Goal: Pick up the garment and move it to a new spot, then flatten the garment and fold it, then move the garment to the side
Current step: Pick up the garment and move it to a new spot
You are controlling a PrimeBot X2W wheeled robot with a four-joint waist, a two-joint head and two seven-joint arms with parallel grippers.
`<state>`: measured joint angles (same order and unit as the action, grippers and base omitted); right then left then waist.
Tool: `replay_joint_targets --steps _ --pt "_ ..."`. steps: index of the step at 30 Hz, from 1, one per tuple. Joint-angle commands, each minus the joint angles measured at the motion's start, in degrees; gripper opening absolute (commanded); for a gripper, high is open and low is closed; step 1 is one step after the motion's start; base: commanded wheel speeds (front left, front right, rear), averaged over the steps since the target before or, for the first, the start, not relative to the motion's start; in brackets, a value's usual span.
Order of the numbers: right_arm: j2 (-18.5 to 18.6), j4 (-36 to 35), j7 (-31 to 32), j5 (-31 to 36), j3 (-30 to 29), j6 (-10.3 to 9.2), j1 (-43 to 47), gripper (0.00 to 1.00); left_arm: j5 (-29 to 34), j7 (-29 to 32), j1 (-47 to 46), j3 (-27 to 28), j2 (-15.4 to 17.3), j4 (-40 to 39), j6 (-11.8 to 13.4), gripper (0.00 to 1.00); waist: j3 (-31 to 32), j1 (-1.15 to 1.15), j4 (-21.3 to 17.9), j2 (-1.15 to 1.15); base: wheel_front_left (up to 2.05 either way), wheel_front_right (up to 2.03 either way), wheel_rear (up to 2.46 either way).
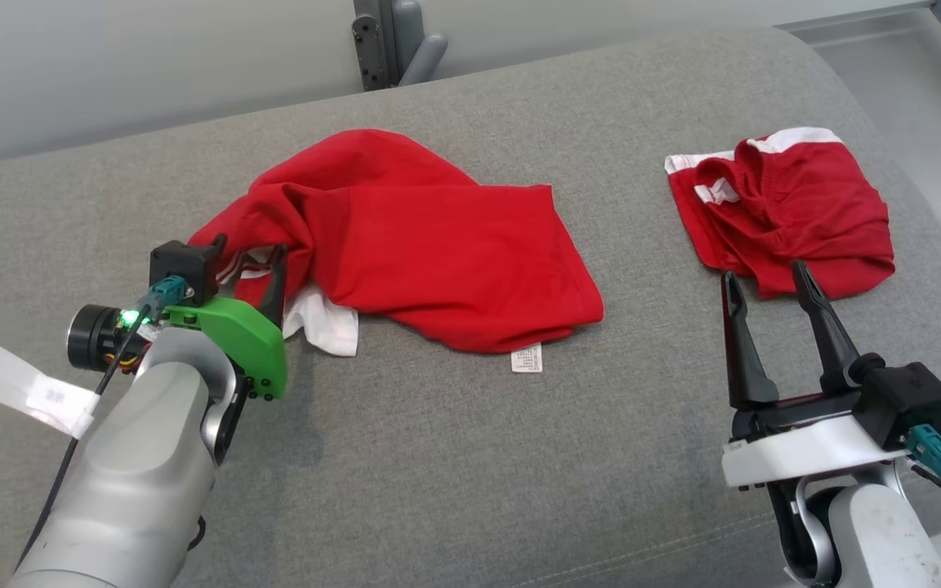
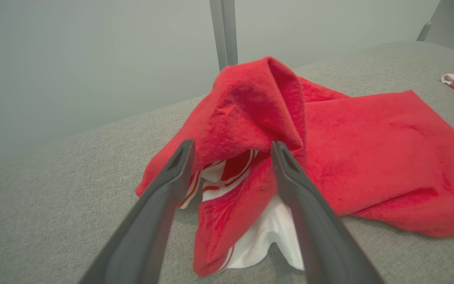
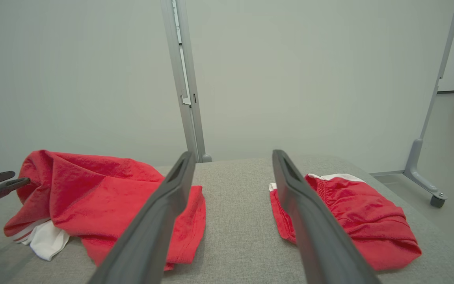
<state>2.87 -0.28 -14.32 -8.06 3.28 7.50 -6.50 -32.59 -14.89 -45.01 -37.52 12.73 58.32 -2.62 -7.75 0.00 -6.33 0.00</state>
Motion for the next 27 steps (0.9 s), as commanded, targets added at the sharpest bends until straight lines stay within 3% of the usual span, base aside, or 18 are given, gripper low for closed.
replay_joint_targets --steps 1,14,19,27 --pt "0.0 0.4 -0.3 -0.2 -0.2 -0.02 0.9 1.0 -0.1 -0.3 1.1 0.6 -0.2 -0.5 -0.2 1.0 1.7 0.0 1.3 0.0 0.0 0.0 0.0" --pt "0.0 1.4 -0.2 -0.4 -2.4 -0.02 4.5 1.0 3.6 -0.3 17.1 10.5 -0.6 -19.7 3.8 1.0 7.4 0.0 4.8 0.0 0.0 0.0 0.0" --pt "0.1 1.8 -0.4 0.2 -3.2 -0.02 6.2 1.0 7.0 -0.3 26.8 16.4 -1.4 -30.2 6.4 1.0 8.5 0.0 6.1 0.0 0.0 0.0 0.0" --pt "0.1 2.2 -0.6 0.0 -3.9 -0.02 8.3 1.0 10.3 -0.3 37.9 21.5 -3.9 -39.1 9.1 1.0 9.1 0.0 6.8 0.0 0.0 0.0 0.0"
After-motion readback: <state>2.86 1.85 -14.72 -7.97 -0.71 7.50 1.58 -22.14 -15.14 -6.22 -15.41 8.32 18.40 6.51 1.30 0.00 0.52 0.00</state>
